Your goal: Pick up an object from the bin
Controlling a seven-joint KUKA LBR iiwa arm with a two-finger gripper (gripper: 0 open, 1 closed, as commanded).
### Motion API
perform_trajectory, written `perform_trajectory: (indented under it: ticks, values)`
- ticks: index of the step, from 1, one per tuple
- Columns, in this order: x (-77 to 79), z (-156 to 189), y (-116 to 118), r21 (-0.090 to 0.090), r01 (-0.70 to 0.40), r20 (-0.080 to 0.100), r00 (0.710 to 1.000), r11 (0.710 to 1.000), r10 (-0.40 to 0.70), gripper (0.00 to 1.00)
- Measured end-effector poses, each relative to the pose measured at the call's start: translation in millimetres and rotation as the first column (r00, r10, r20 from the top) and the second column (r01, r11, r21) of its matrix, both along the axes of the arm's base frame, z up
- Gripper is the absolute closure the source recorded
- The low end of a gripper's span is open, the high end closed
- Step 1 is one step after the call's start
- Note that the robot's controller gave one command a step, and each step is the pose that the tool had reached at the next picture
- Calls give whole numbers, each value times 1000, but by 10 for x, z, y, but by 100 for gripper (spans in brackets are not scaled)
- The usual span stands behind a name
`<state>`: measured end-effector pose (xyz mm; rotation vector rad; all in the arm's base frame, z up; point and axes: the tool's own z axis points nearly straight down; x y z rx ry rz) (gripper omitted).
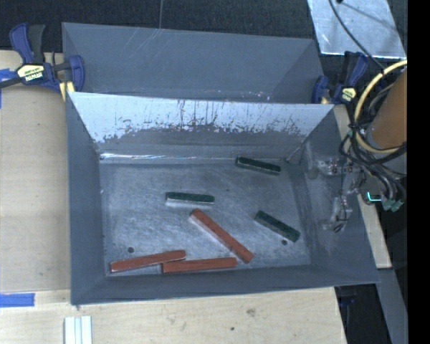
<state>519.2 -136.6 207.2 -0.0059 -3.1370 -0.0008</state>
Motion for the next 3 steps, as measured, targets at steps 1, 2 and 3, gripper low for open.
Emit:
perform_trajectory:
  ticks: [1,2,3]
  values:
    - [-253,-1414,70,2,-145,0,989,989,145,0]
    - [-217,-1356,65,-3,-147,11,989,989,147,100]
    - [-179,191,58,-6,-155,16,988,988,155,100]
